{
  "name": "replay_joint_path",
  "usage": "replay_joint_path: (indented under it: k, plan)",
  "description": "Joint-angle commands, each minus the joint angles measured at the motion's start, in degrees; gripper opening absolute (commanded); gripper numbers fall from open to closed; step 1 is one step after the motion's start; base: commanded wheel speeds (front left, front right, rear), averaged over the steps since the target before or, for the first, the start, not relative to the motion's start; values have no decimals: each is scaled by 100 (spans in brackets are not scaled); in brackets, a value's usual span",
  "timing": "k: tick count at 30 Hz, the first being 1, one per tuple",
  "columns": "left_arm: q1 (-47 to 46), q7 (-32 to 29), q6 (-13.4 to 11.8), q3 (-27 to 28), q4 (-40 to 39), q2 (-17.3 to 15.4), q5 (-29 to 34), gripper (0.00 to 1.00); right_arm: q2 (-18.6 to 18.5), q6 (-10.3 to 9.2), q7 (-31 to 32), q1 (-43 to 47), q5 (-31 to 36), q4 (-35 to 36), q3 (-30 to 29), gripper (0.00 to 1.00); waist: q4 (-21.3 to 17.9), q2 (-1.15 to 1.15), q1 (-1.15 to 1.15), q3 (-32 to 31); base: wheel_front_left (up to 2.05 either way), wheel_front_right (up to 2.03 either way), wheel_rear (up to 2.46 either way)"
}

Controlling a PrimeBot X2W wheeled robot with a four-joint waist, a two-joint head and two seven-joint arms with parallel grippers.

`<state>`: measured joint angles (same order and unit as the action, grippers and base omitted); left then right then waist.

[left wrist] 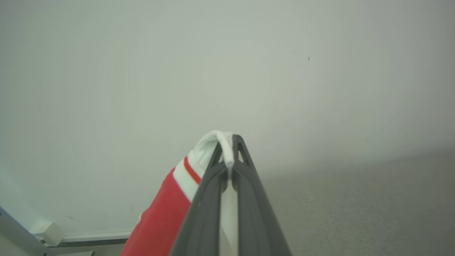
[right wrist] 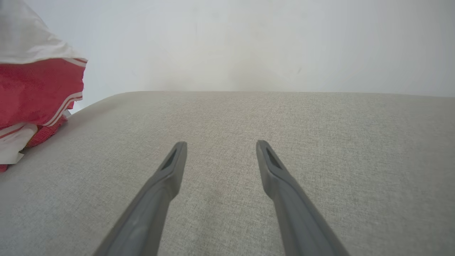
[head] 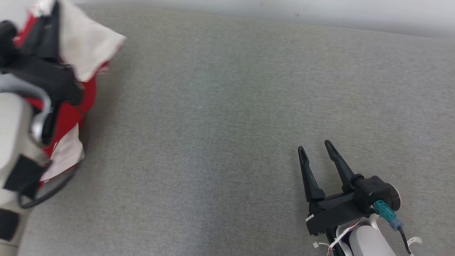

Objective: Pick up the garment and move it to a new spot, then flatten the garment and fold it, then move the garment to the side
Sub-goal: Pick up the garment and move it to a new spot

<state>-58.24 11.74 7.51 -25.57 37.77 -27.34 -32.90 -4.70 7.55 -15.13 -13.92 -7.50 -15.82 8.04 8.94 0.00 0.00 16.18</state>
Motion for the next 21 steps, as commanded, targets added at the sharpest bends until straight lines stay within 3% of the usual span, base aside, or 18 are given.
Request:
replay_joint_path:
  k: [1,7,14,21]
  plan:
    - [-81,1,-11,-39,-93,80,-91,0,36,-12,-3,61,-32,-18,-10,100,-239,0,0,-182,0,0,0]
    - [163,58,-19,-350,-520,825,-248,0,135,-11,-4,120,-116,-89,-26,100,-770,0,0,-316,0,0,0]
    - [339,158,-17,-946,-291,1834,-209,0,174,-12,-3,162,-180,-116,-98,100,-1476,0,0,-331,0,0,0]
    - [108,295,-13,-1523,94,2382,-68,0,185,-12,-3,175,-383,-120,-37,100,-2153,0,0,-272,0,0,0]
